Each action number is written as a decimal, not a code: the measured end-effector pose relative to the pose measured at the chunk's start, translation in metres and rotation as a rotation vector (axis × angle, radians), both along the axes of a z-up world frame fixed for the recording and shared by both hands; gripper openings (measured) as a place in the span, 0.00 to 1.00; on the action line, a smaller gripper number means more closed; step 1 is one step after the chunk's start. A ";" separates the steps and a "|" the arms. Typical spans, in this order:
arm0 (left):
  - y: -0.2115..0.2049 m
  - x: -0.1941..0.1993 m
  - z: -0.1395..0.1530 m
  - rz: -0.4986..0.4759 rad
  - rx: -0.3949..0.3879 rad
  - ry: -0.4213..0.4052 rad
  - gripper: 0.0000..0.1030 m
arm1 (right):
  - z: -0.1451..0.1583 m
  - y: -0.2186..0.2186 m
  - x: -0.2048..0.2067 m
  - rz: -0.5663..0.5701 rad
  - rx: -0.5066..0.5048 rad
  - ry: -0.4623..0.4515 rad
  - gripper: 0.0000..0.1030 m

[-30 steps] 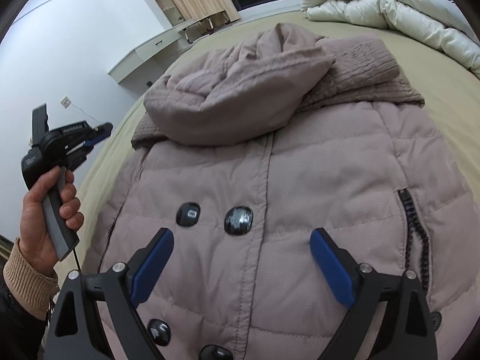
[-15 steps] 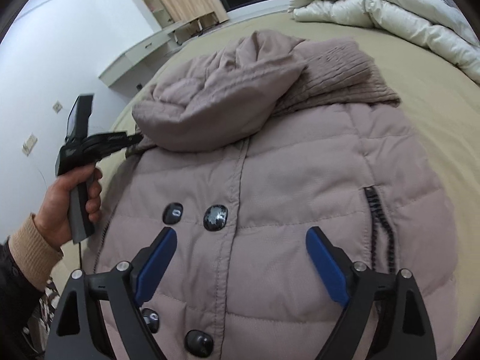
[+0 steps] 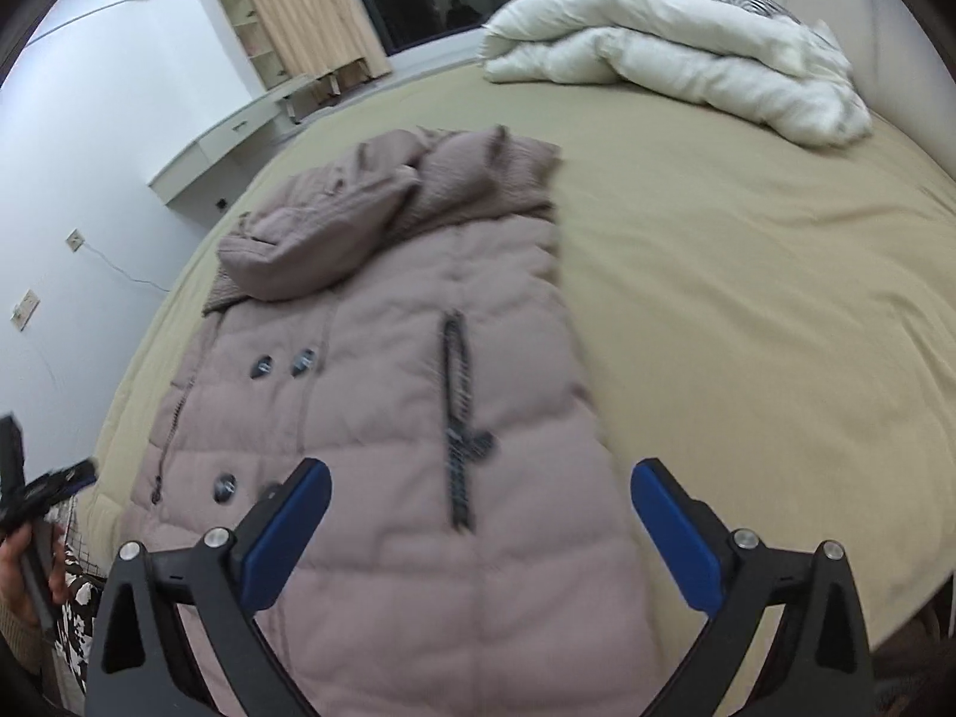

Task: Fold large clothes
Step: 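Grasp the coat hem with both grippers, then lift the hem and fold it up toward the hood with both grippers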

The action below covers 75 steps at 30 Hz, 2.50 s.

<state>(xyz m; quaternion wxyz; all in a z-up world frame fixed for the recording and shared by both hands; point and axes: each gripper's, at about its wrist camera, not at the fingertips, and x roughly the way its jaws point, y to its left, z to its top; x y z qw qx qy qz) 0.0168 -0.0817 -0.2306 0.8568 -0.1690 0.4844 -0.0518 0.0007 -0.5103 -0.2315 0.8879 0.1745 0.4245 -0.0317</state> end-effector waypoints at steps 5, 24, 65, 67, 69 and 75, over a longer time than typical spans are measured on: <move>0.000 -0.071 -0.023 0.009 -0.120 0.065 0.86 | -0.019 -0.024 -0.041 -0.061 0.006 0.079 1.00; -0.037 -0.077 -0.099 -0.125 -0.220 0.244 0.75 | -0.072 -0.037 -0.072 0.054 0.269 0.241 0.74; -0.011 -0.079 0.020 -0.076 -0.565 0.133 0.06 | 0.016 -0.016 -0.090 0.118 0.488 0.099 0.07; -0.004 -0.048 0.042 -0.062 -0.611 0.065 0.06 | 0.039 -0.020 -0.065 0.127 0.492 0.020 0.07; 0.001 -0.013 0.065 -0.054 -0.651 -0.001 0.06 | 0.059 -0.024 -0.039 0.133 0.486 -0.052 0.07; 0.016 0.102 0.116 -0.023 -0.654 -0.166 0.06 | 0.114 -0.034 0.059 0.105 0.421 -0.231 0.07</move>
